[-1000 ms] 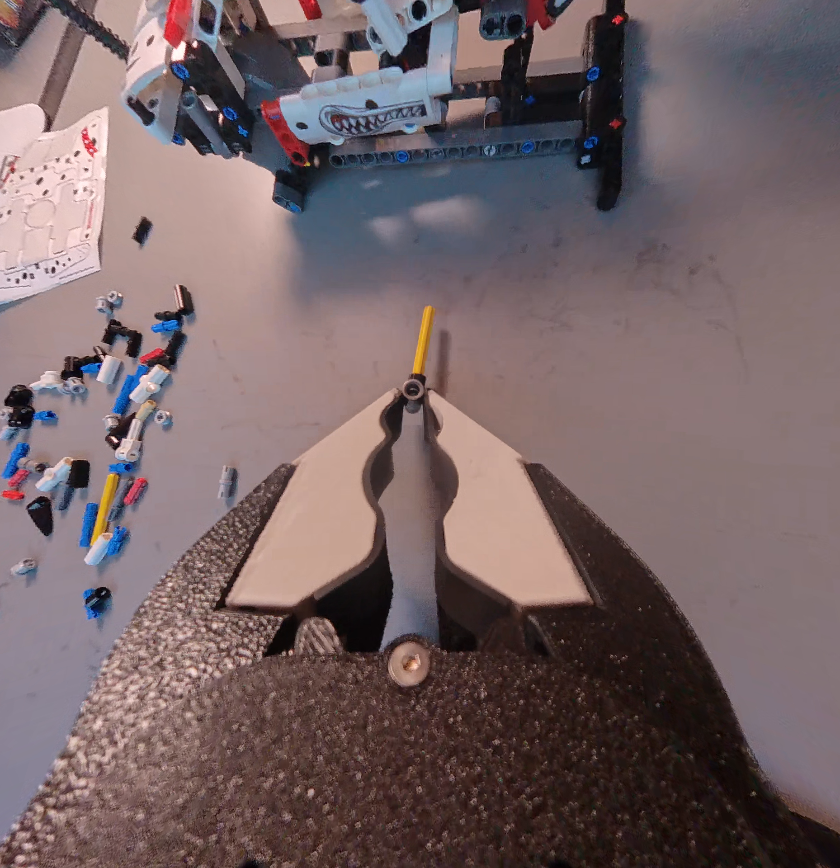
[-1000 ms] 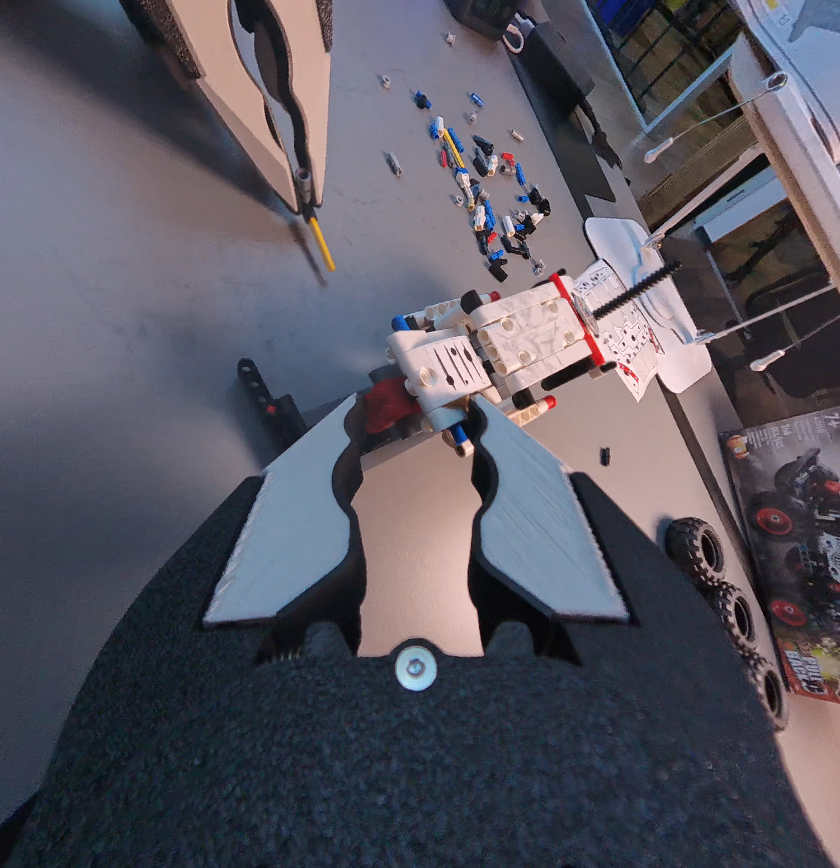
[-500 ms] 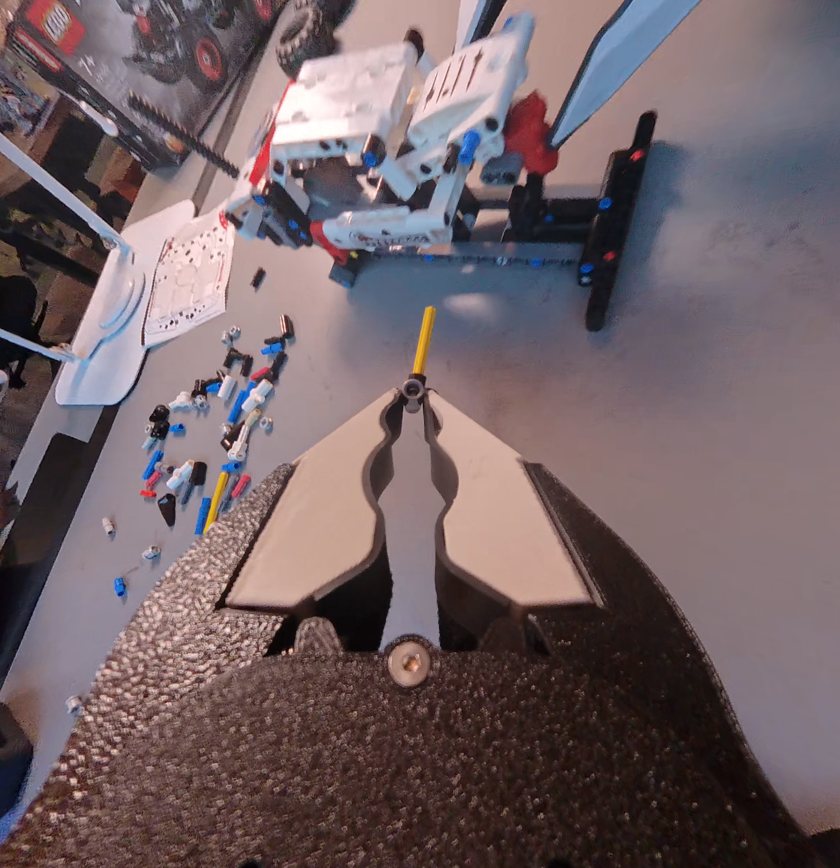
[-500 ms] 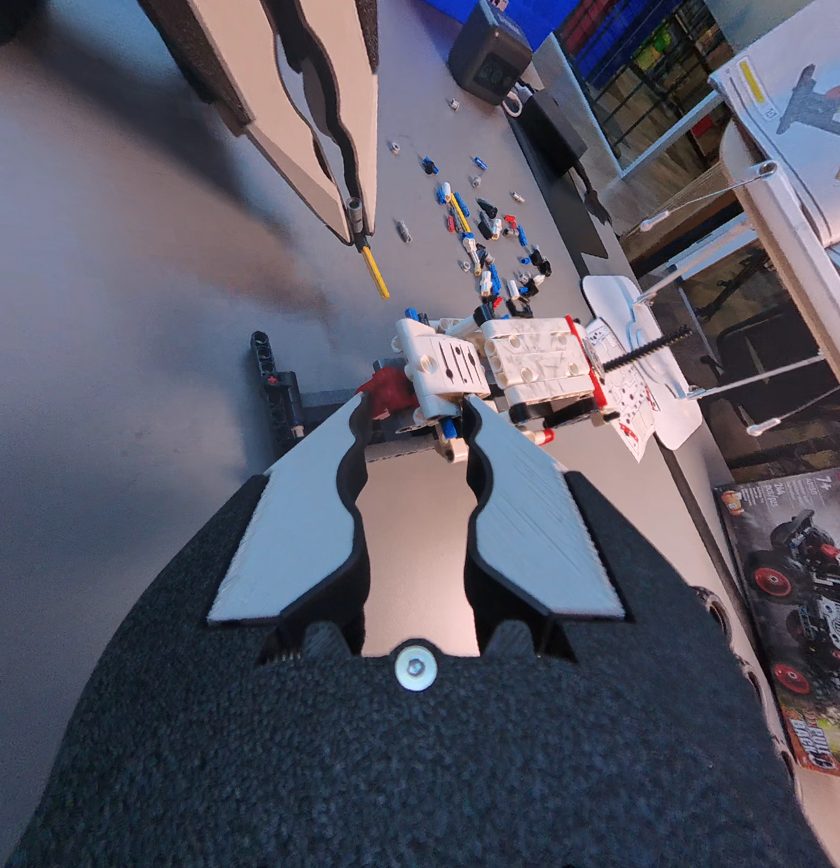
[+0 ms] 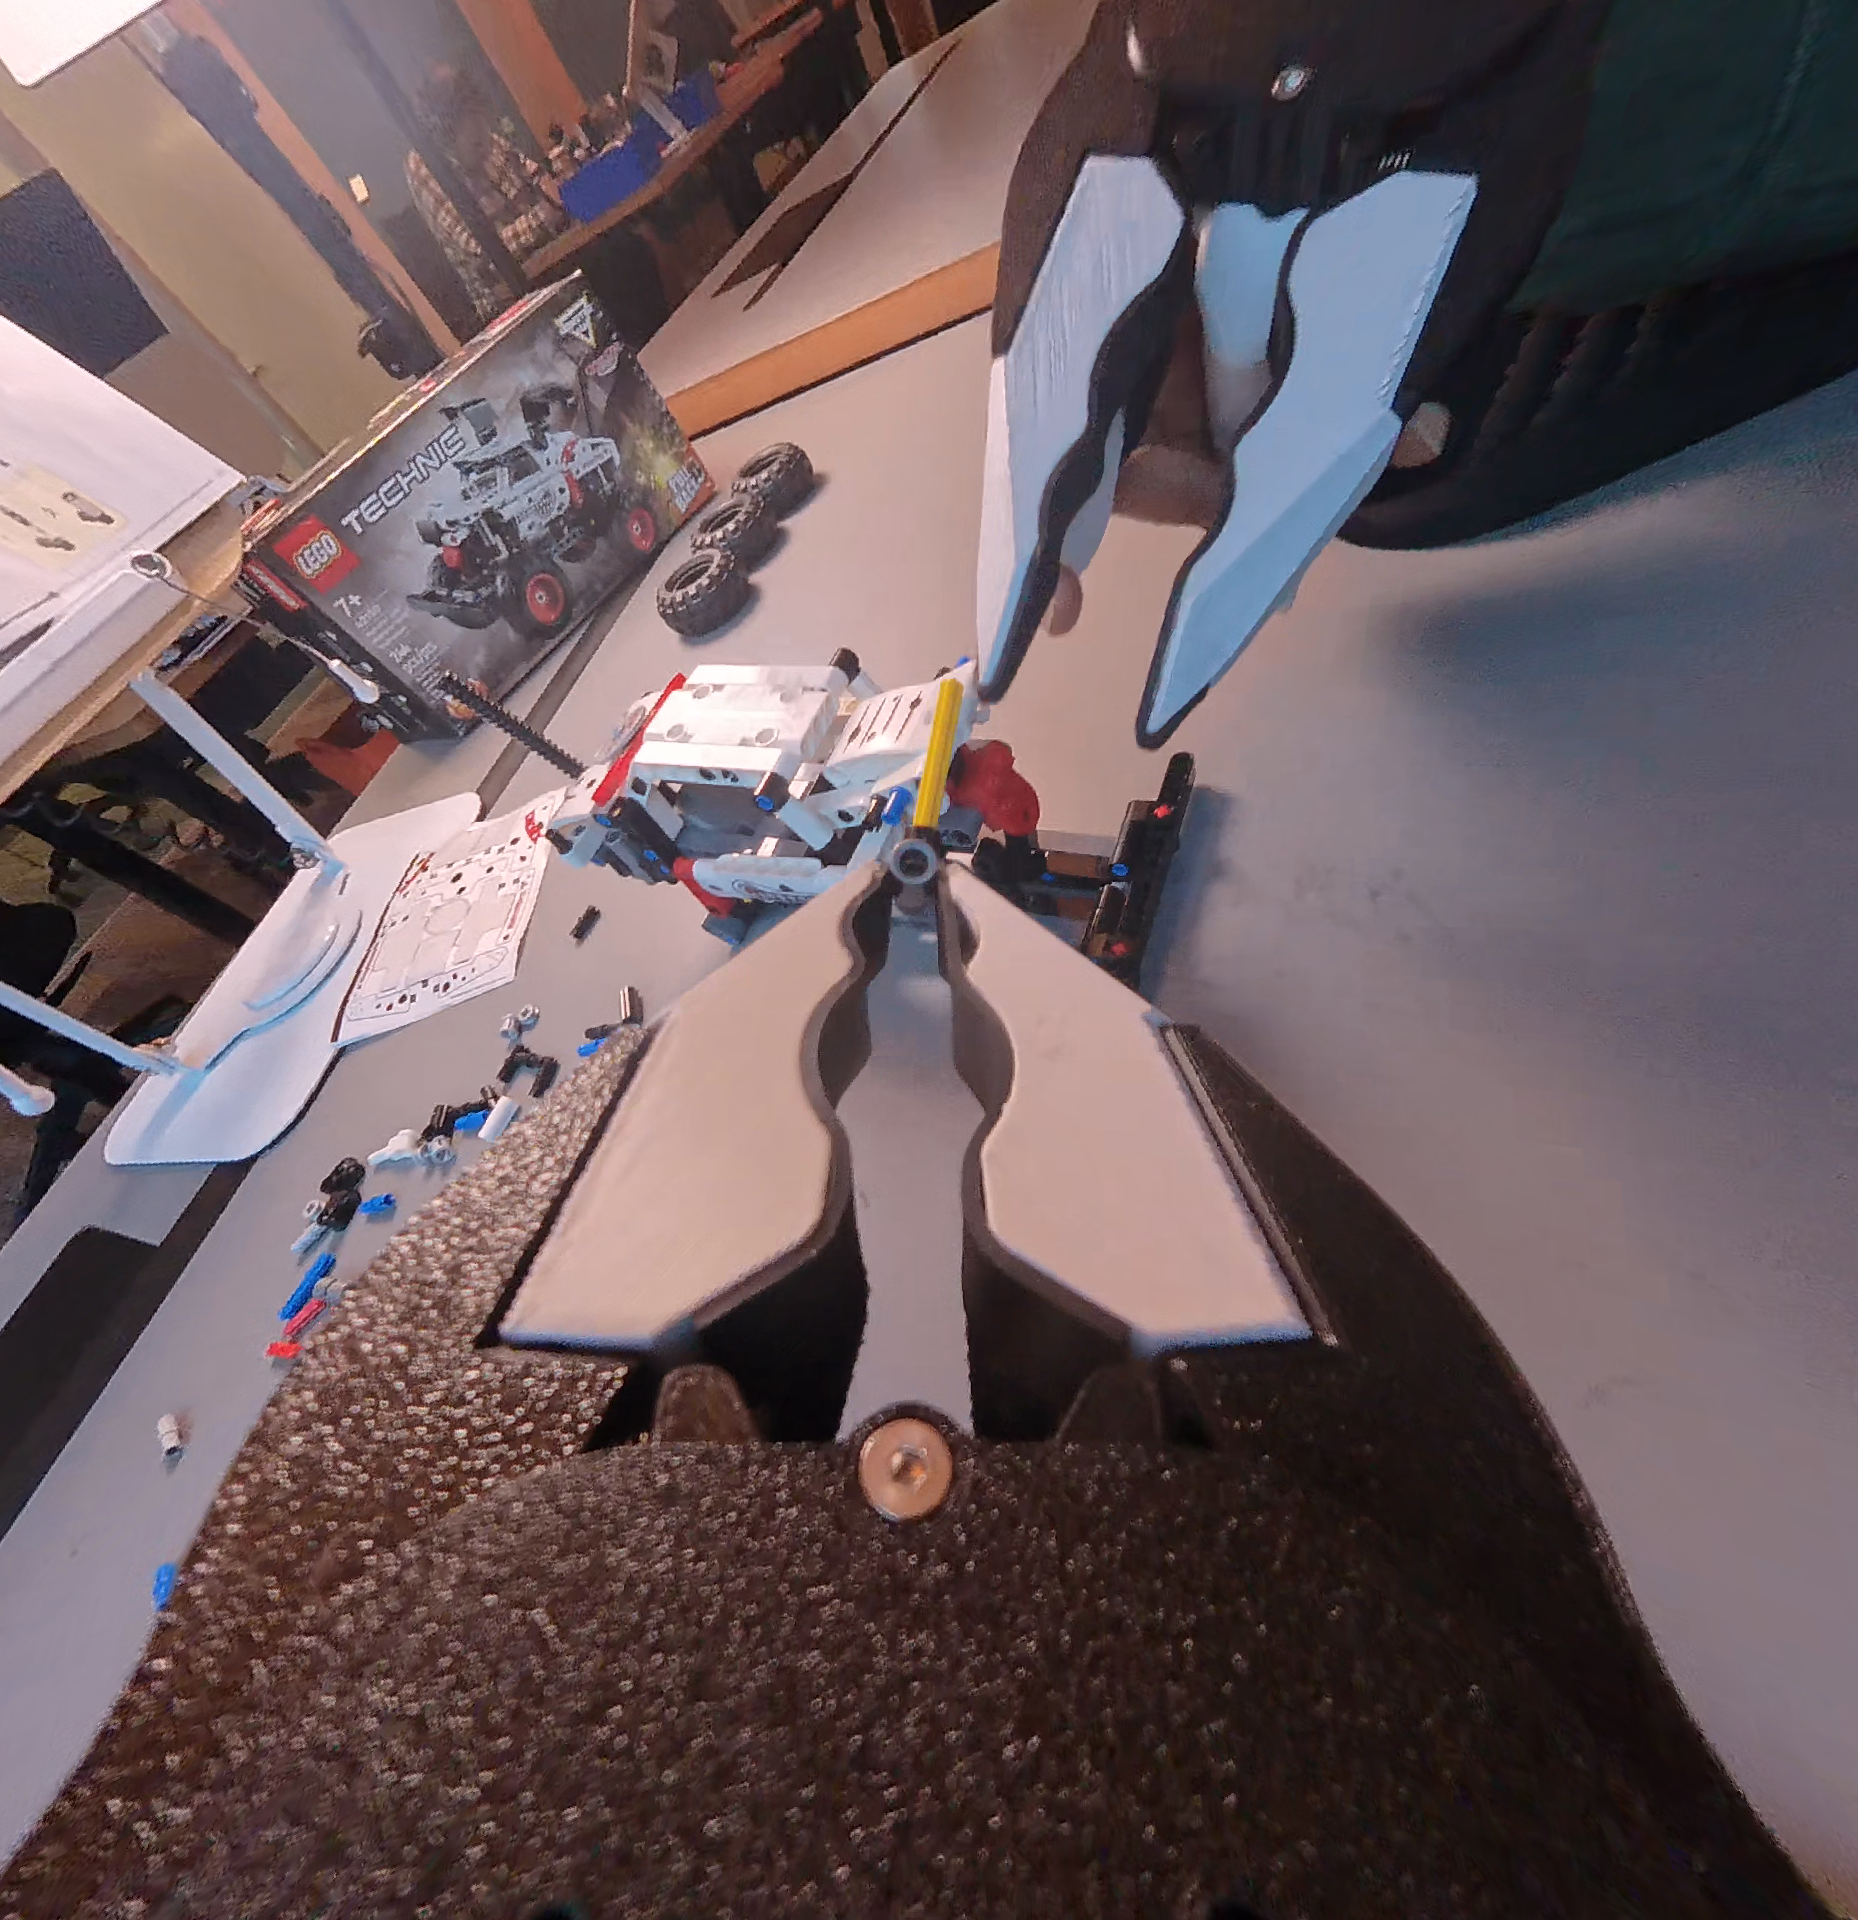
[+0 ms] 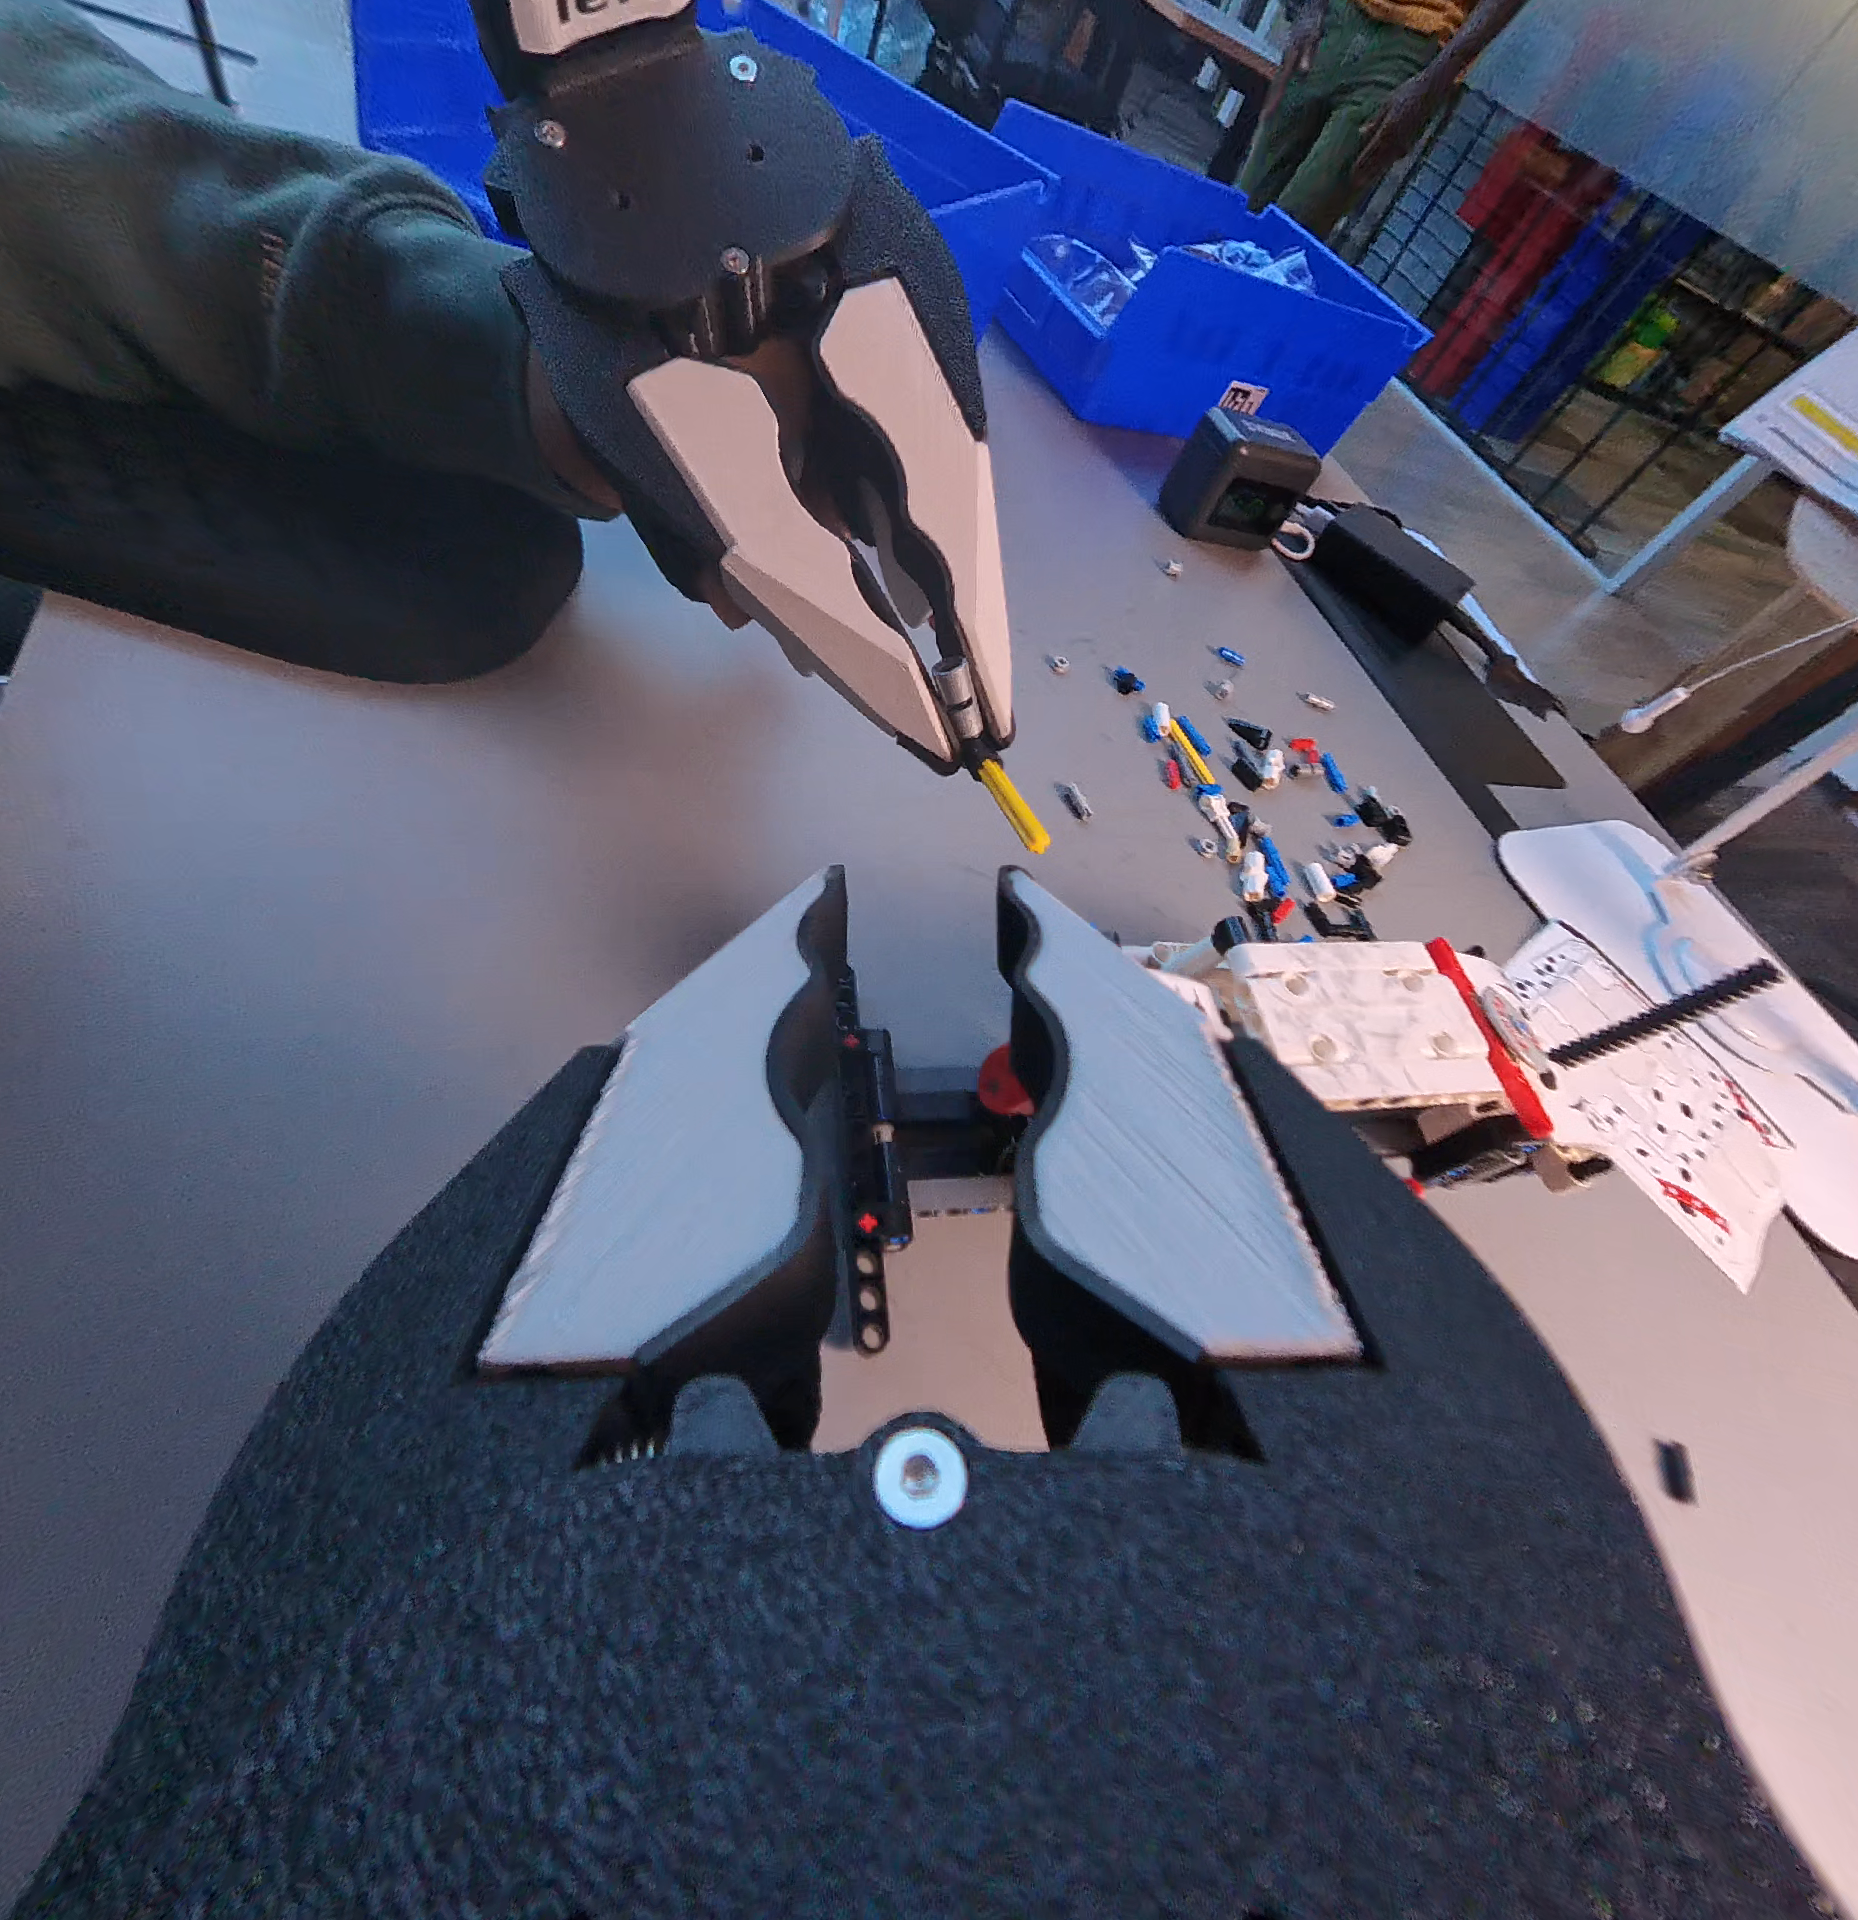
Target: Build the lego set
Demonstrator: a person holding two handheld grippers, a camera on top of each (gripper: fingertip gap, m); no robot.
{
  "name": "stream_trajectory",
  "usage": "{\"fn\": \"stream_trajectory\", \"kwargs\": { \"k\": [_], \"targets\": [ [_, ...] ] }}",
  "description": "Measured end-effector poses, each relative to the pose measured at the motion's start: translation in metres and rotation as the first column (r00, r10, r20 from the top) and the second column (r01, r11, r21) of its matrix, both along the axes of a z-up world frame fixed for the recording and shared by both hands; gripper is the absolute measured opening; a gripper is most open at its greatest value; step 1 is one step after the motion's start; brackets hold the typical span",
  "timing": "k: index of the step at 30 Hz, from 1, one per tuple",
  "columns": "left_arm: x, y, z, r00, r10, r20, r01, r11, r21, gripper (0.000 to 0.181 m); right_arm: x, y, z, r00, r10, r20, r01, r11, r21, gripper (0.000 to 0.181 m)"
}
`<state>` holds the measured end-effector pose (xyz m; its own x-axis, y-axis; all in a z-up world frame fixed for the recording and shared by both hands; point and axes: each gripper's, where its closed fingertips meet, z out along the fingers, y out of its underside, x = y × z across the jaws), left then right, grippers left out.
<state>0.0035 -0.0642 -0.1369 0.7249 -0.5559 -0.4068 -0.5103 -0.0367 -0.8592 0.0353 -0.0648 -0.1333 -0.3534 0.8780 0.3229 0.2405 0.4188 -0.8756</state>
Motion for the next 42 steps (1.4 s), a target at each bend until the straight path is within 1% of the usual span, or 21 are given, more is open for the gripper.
{"fn": "stream_trajectory", "kwargs": {
  "k": [2,7,9,11,15,18,19,21,26,28,29,31,32,33,34,36,37,38,39,40,42],
  "targets": [
    [0.005,-0.002,0.002,1.000,-0.020,0.016,0.020,1.000,0.003,0.007,-0.004,-0.003,-0.003,1.000,0.022,0.004,-0.022,0.999,-0.027,0.024],
    [0.008,-0.003,0.000,1.000,-0.027,0.004,0.027,1.000,0.001,0.007,-0.007,-0.009,-0.001,0.998,0.059,-0.023,-0.061,0.994,-0.086,0.000],
    [0.008,-0.003,-0.001,1.000,-0.030,0.000,0.030,1.000,-0.002,0.008,-0.006,-0.009,-0.001,0.998,0.062,-0.024,-0.064,0.994,-0.091,0.000],
    [0.009,-0.004,-0.003,0.999,-0.034,-0.010,0.034,0.999,-0.005,0.007,-0.005,-0.004,-0.001,0.999,0.032,-0.030,-0.034,0.996,-0.078,0.000],
    [0.013,-0.005,-0.002,0.999,-0.045,-0.029,0.045,0.999,0.006,0.007,-0.001,0.001,-0.002,1.000,0.007,-0.006,-0.008,0.995,-0.104,0.019],
    [0.017,-0.008,-0.001,0.997,-0.058,-0.045,0.058,0.998,0.016,0.007,0.001,0.003,0.000,1.000,-0.004,-0.009,0.003,0.993,-0.116,0.023],
    [0.019,-0.009,-0.001,0.997,-0.062,-0.053,0.063,0.998,0.019,0.007,0.001,0.002,0.001,1.000,-0.004,-0.013,0.002,0.992,-0.125,0.022],
    [0.022,-0.010,0.000,0.995,-0.067,-0.069,0.069,0.997,0.031,0.007,0.001,-0.001,0.003,1.000,0.004,-0.027,-0.008,0.991,-0.131,0.005],
    [0.021,-0.011,0.003,0.996,-0.055,-0.076,0.059,0.997,0.048,0.008,0.002,-0.006,0.006,0.997,0.031,-0.068,-0.036,0.997,-0.074,0.003],
    [0.023,-0.014,0.006,0.997,-0.080,0.003,0.080,0.997,0.023,0.012,0.003,-0.007,0.008,0.995,0.041,-0.096,-0.044,0.999,-0.031,0.003],
    [0.025,-0.016,0.006,0.990,-0.110,0.084,0.112,0.994,-0.020,0.020,0.005,-0.007,0.009,0.993,0.050,-0.111,-0.051,0.999,-0.006,0.003],
    [0.027,-0.023,0.009,0.945,-0.161,0.285,0.204,0.971,-0.125,0.033,0.007,-0.005,0.013,0.989,0.057,-0.140,-0.052,0.998,0.040,0.003],
    [0.027,-0.028,0.011,0.900,-0.181,0.397,0.269,0.947,-0.176,0.038,0.008,-0.005,0.016,0.984,0.061,-0.165,-0.050,0.996,0.071,0.003],
    [0.027,-0.031,0.014,0.840,-0.171,0.515,0.327,0.917,-0.229,0.044,0.010,-0.005,0.020,0.978,0.069,-0.194,-0.048,0.993,0.110,0.003],
    [0.026,-0.032,0.019,0.761,-0.140,0.633,0.389,0.880,-0.272,0.050,0.012,-0.005,0.024,0.973,0.077,-0.218,-0.042,0.986,0.162,0.003],
    [0.027,-0.038,0.038,0.548,-0.092,0.832,0.545,0.794,-0.271,0.055,0.014,-0.008,0.031,0.959,0.106,-0.261,-0.023,0.953,0.302,0.003],
    [0.026,-0.037,0.044,0.464,-0.047,0.884,0.586,0.765,-0.267,0.052,0.014,-0.009,0.034,0.953,0.123,-0.278,-0.010,0.927,0.376,0.003],
    [0.025,-0.035,0.044,0.413,0.001,0.911,0.609,0.743,-0.277,0.050,0.014,-0.012,0.035,0.948,0.143,-0.284,-0.001,0.895,0.445,0.003],
    [0.027,-0.035,0.043,0.379,0.024,0.925,0.633,0.722,-0.279,0.048,0.013,-0.015,0.036,0.945,0.166,-0.283,0.000,0.863,0.506,0.003],
    [0.031,-0.035,0.042,0.365,0.041,0.930,0.652,0.702,-0.287,0.045,0.013,-0.019,0.038,0.939,0.188,-0.287,0.001,0.834,0.551,0.003],
    [0.039,-0.036,0.039,0.367,0.051,0.929,0.668,0.681,-0.301,0.037,0.012,-0.025,0.040,0.931,0.228,-0.285,-0.009,0.795,0.607,0.003]
  ]
}}
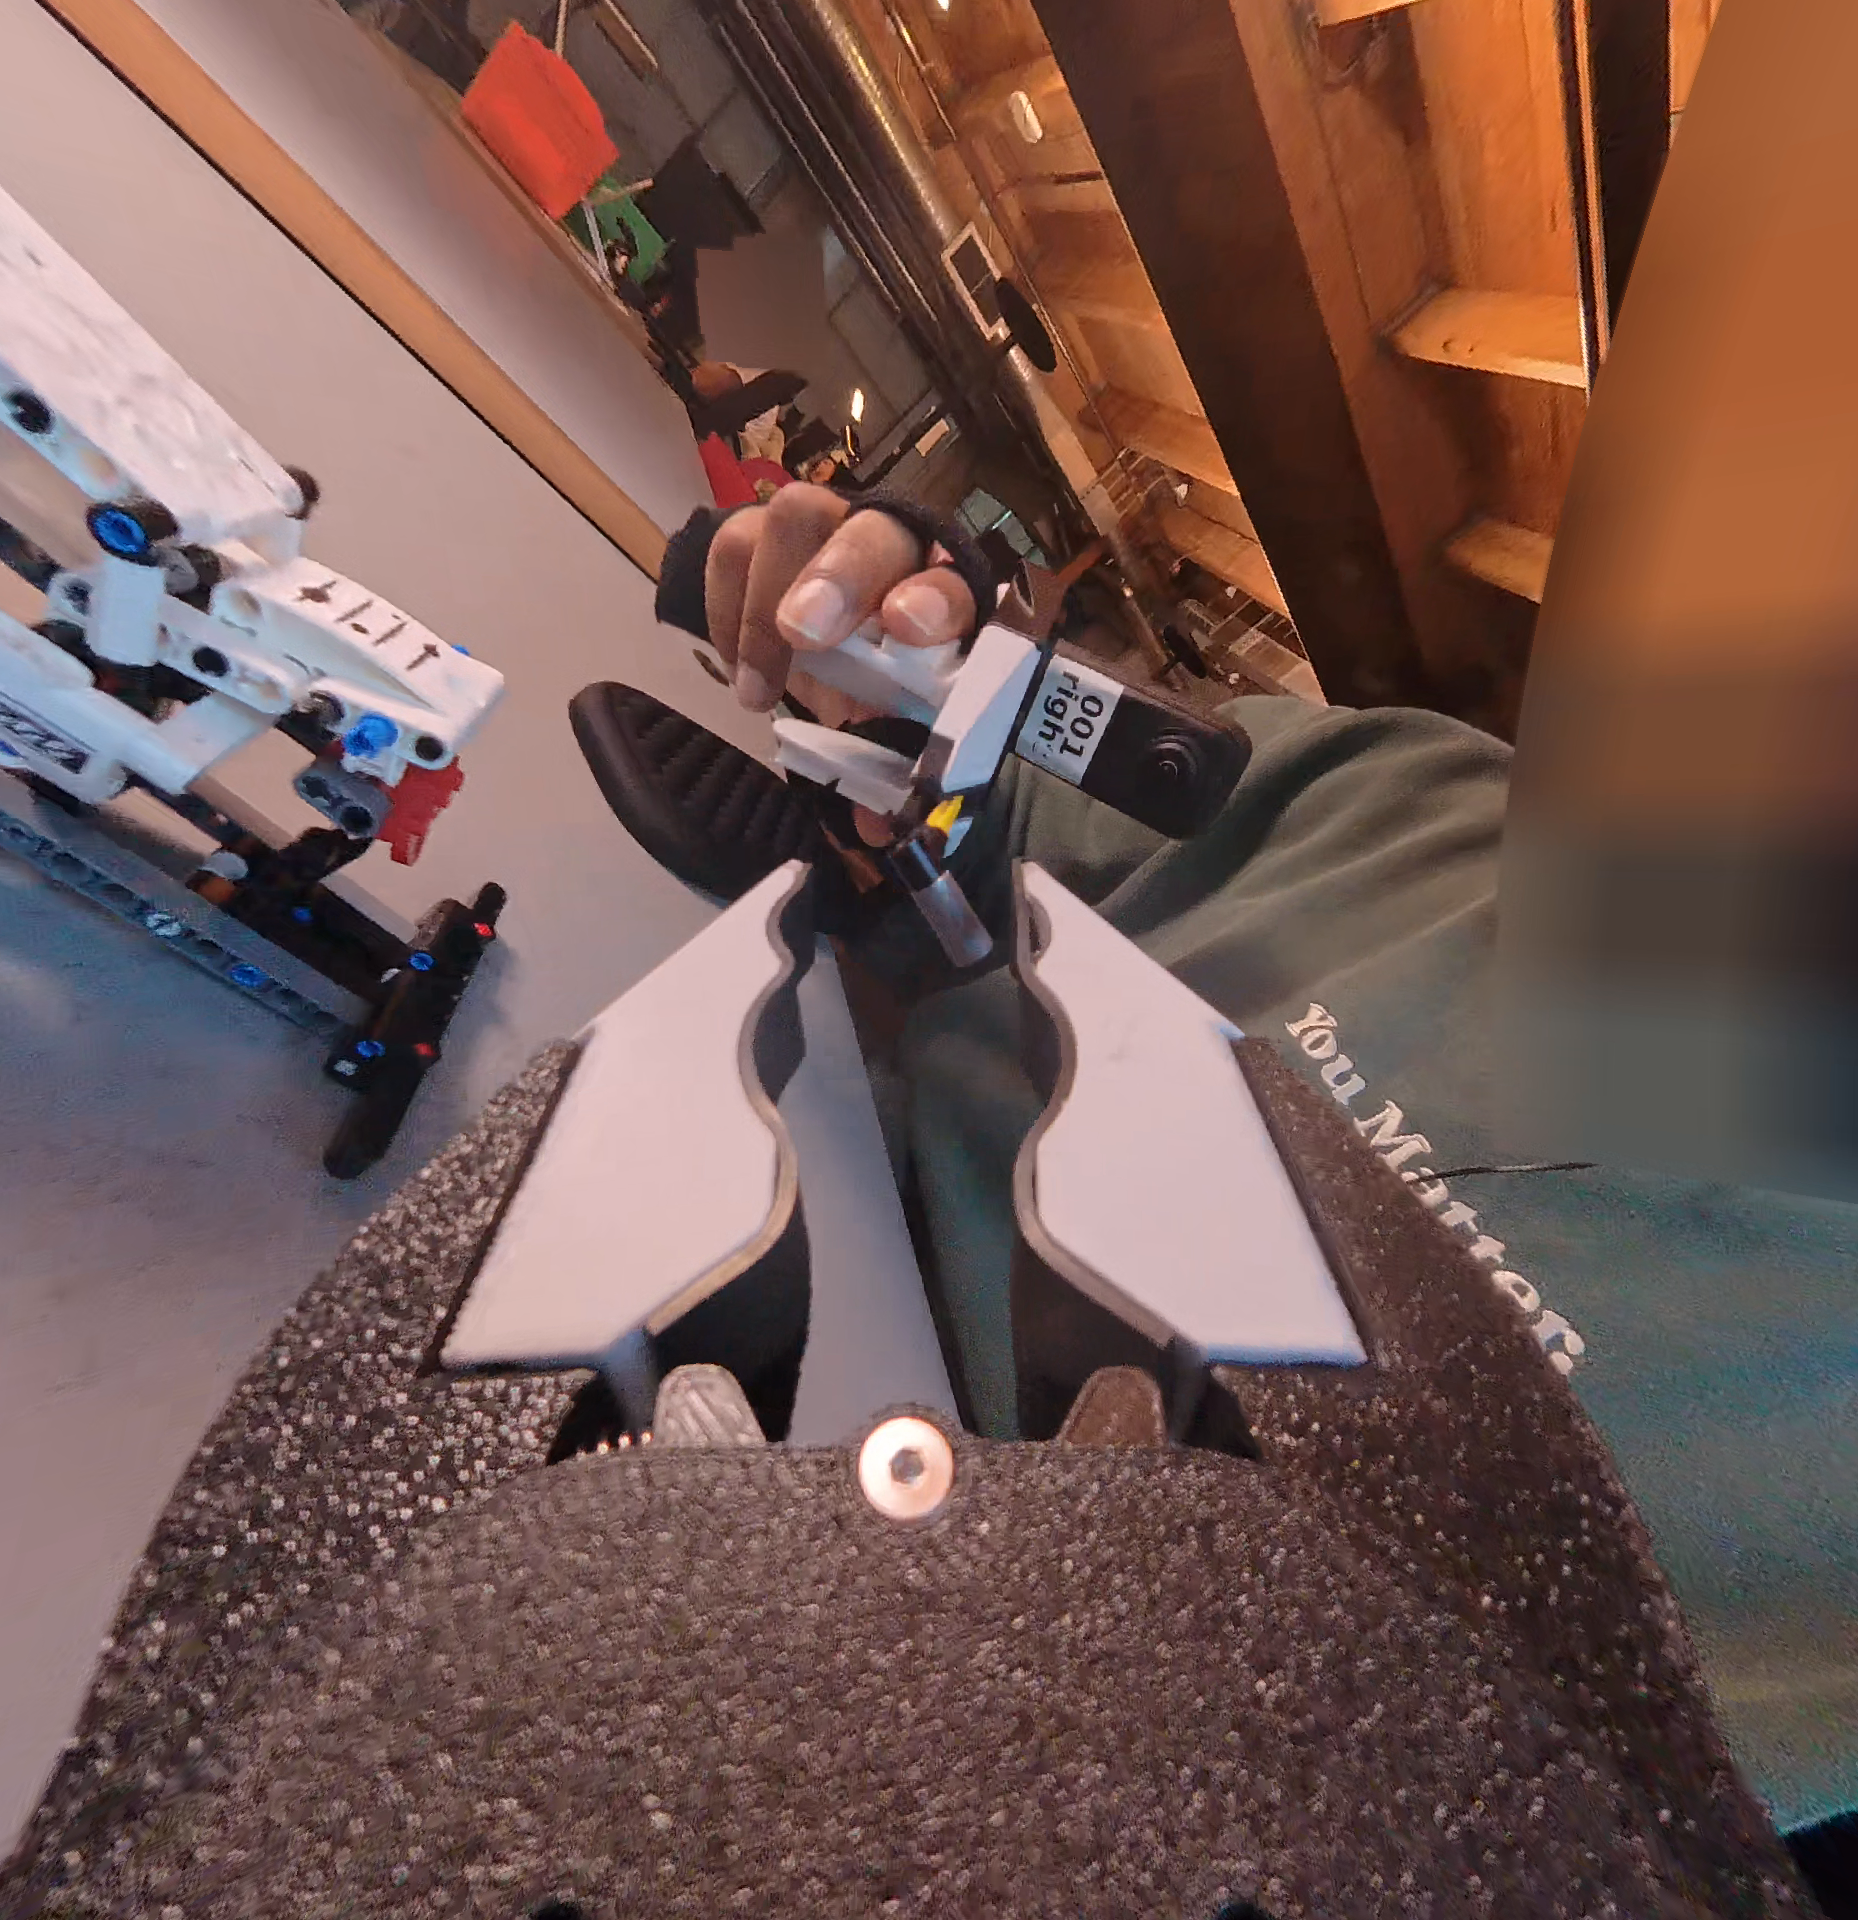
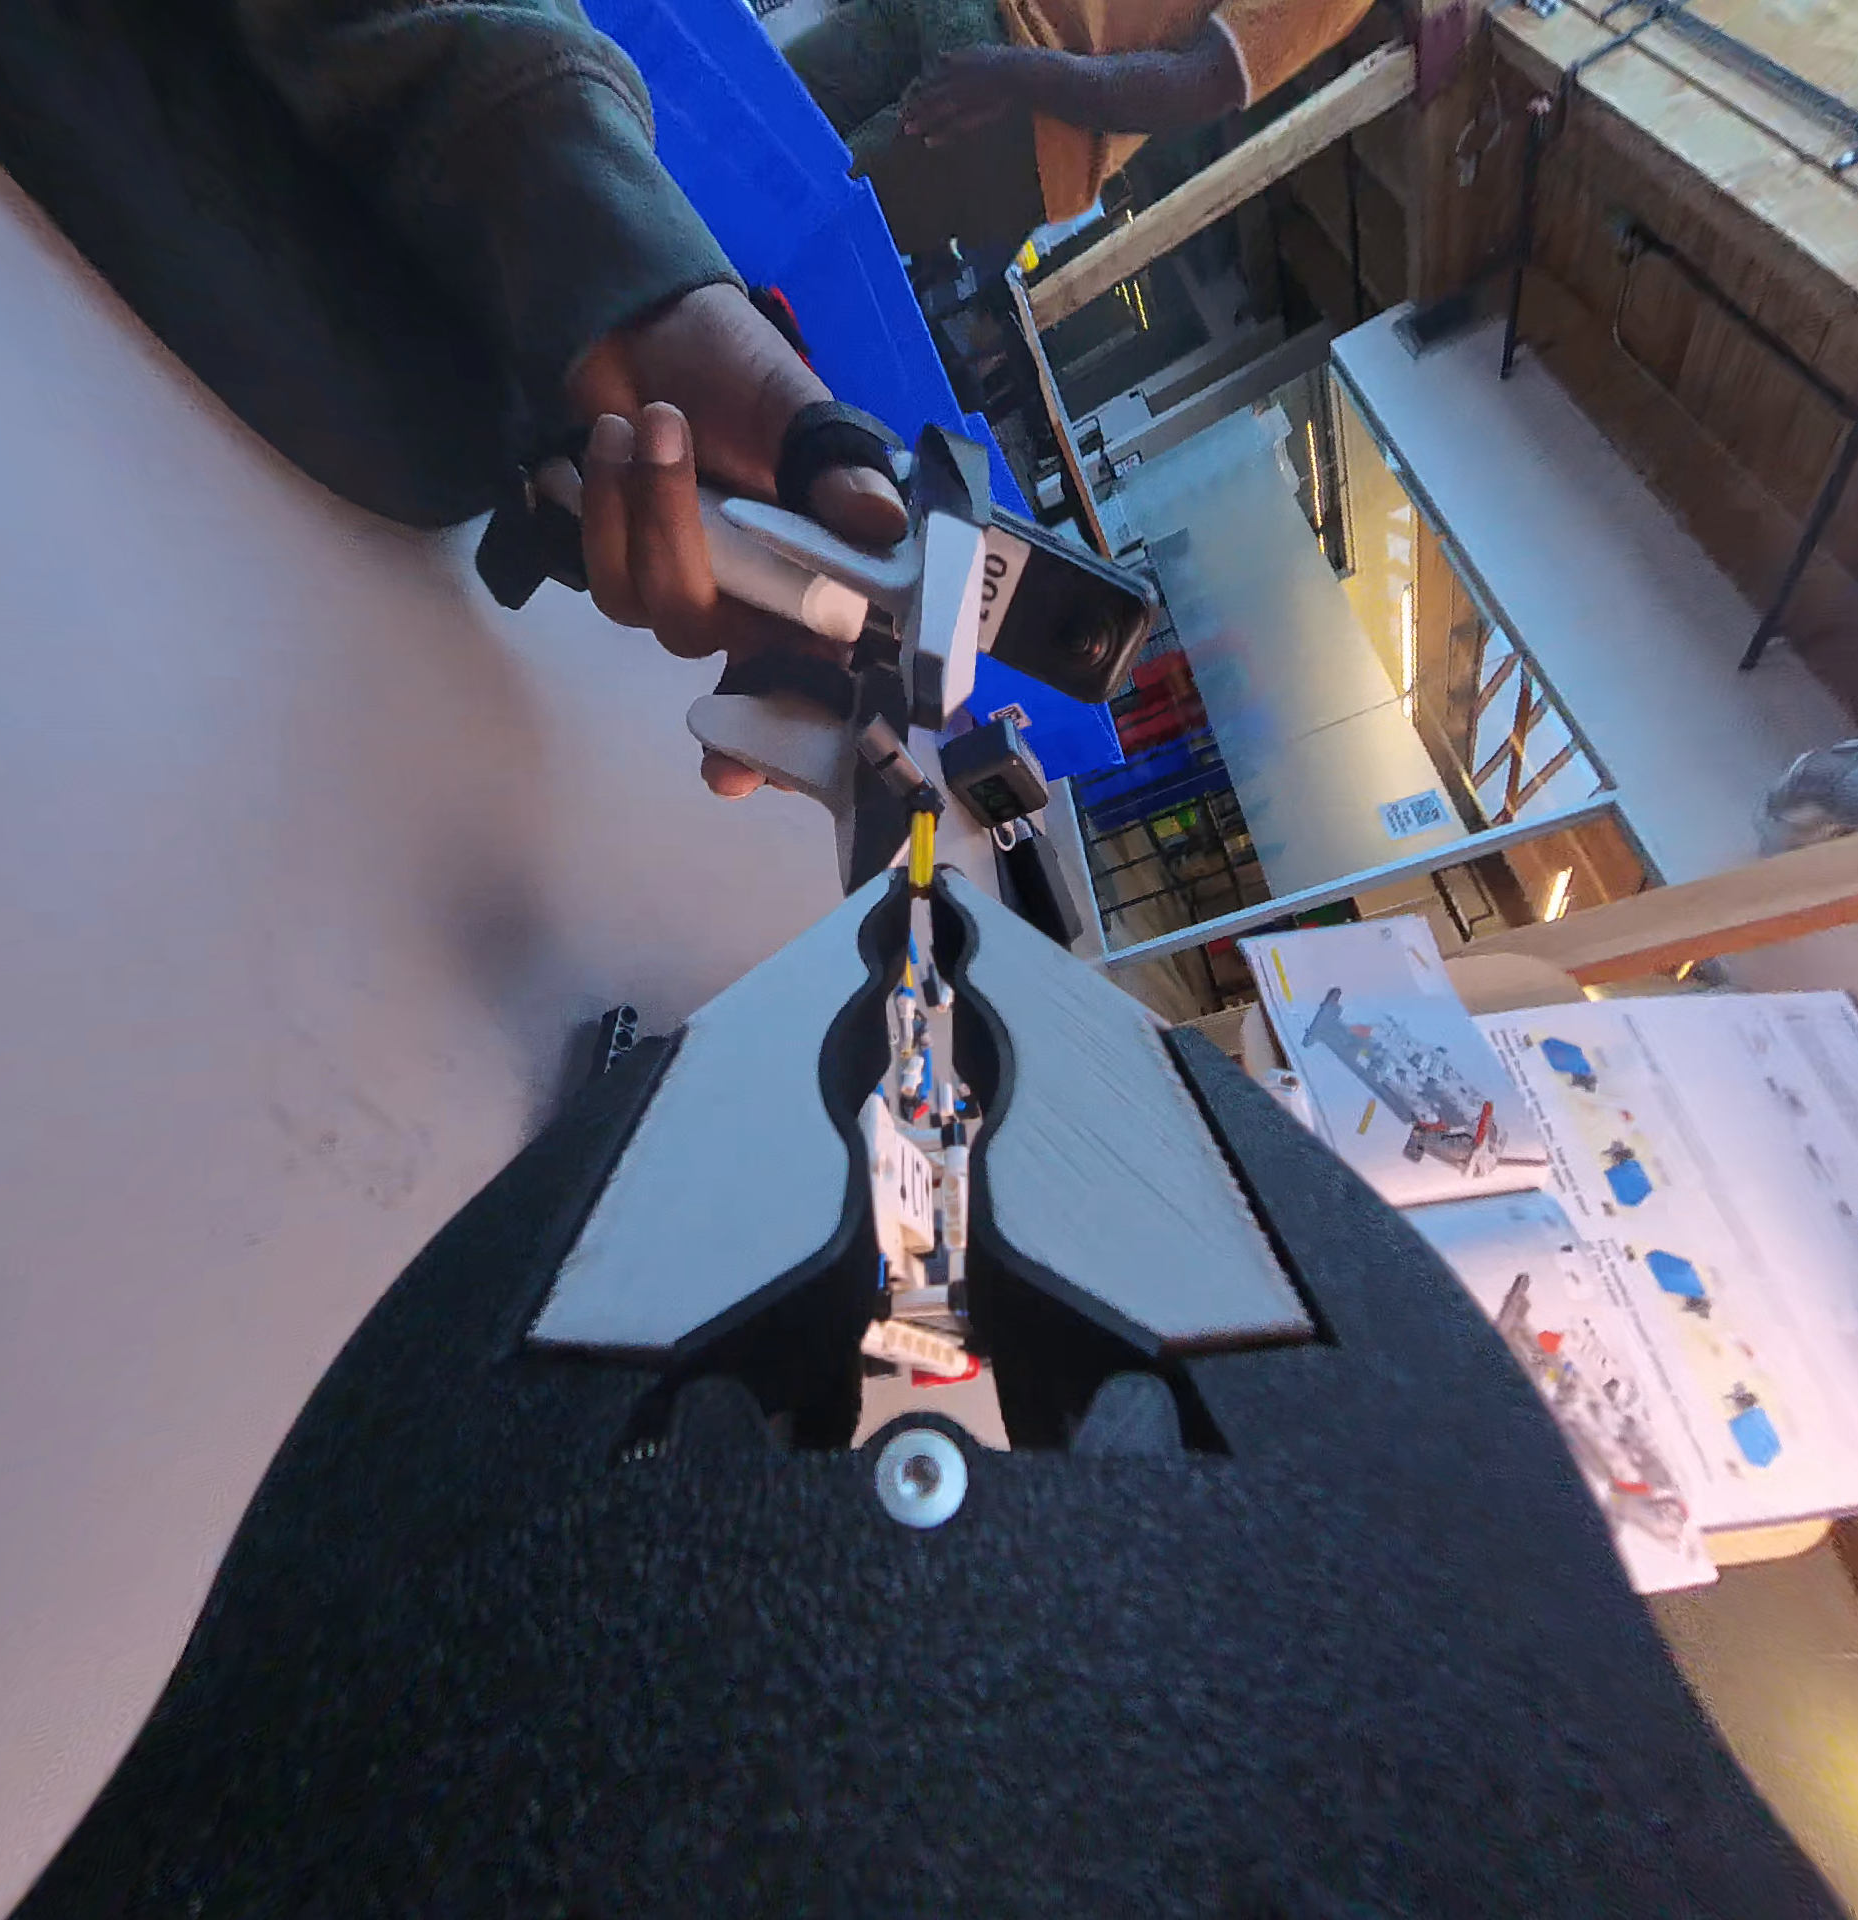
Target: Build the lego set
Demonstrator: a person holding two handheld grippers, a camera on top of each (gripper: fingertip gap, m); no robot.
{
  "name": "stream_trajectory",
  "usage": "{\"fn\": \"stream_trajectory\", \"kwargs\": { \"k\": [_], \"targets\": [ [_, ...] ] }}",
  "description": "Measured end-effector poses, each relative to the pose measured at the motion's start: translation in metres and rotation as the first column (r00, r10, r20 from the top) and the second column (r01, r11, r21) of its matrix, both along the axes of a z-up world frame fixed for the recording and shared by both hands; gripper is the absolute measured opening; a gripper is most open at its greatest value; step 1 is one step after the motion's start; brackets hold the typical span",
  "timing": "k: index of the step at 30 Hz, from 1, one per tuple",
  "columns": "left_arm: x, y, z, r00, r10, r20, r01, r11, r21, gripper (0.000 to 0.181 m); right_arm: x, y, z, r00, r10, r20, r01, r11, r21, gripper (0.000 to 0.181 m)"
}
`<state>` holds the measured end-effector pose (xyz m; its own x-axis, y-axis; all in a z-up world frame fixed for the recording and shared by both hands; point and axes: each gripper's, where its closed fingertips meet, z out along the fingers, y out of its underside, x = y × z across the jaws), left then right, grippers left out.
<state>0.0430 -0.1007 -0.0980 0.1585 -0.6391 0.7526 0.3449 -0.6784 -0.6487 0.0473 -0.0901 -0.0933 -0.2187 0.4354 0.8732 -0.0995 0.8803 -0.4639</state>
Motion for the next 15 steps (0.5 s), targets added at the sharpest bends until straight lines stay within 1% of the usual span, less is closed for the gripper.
{"fn": "stream_trajectory", "kwargs": {
  "k": [2,4,5,6,7,8,9,10,11,12,13,14,15],
  "targets": [
    [0.004,0.000,0.004,1.000,0.002,0.023,-0.002,1.000,0.005,0.013,-0.001,-0.005,-0.001,1.000,0.020,0.003,-0.020,0.998,0.056,0.003],
    [0.003,0.003,0.002,1.000,0.029,0.010,-0.029,1.000,0.006,0.010,-0.003,-0.003,-0.002,1.000,0.018,0.008,-0.019,0.997,0.076,0.003],
    [0.001,0.004,0.000,0.999,0.045,-0.011,-0.044,0.999,0.020,0.009,-0.004,0.001,-0.003,1.000,0.000,0.020,-0.001,0.998,0.055,0.003],
    [-0.002,0.007,-0.001,0.996,0.076,-0.038,-0.075,0.996,0.038,0.007,-0.007,0.009,-0.005,0.999,-0.035,0.033,0.035,0.999,0.003,0.004],
    [-0.008,0.011,-0.003,0.990,0.123,-0.074,-0.119,0.991,0.054,0.007,-0.009,0.018,-0.008,0.996,-0.070,0.059,0.074,0.995,-0.068,0.009],
    [-0.016,0.016,-0.007,0.975,0.181,-0.126,-0.173,0.982,0.072,0.007,-0.011,0.032,-0.013,0.987,-0.127,0.099,0.140,0.980,-0.139,0.020],
    [-0.026,0.022,-0.013,0.950,0.241,-0.196,-0.226,0.969,0.097,0.007,-0.013,0.050,-0.020,0.966,-0.212,0.146,0.236,0.955,-0.177,0.025],
    [-0.037,0.027,-0.020,0.912,0.306,-0.273,-0.280,0.951,0.130,0.007,-0.013,0.065,-0.031,0.939,-0.278,0.201,0.313,0.934,-0.173,0.031],
    [-0.047,0.031,-0.025,0.870,0.360,-0.337,-0.322,0.932,0.166,0.007,-0.011,0.074,-0.042,0.917,-0.312,0.249,0.356,0.920,-0.161,0.035],
    [-0.057,0.035,-0.030,0.824,0.410,-0.391,-0.358,0.912,0.201,0.007,-0.010,0.081,-0.050,0.895,-0.346,0.280,0.398,0.904,-0.154,0.036],
    [-0.066,0.039,-0.034,0.777,0.453,-0.437,-0.389,0.892,0.232,0.007,-0.010,0.082,-0.057,0.878,-0.365,0.311,0.426,0.891,-0.155,0.041],
    [-0.072,0.040,-0.036,0.743,0.477,-0.469,-0.405,0.879,0.252,0.007,-0.011,0.081,-0.061,0.860,-0.387,0.331,0.458,0.873,-0.168,0.046],
    [-0.074,0.041,-0.038,0.727,0.483,-0.488,-0.405,0.876,0.263,0.007,-0.013,0.081,-0.063,0.845,-0.420,0.332,0.493,0.851,-0.179,0.046]
  ]
}}
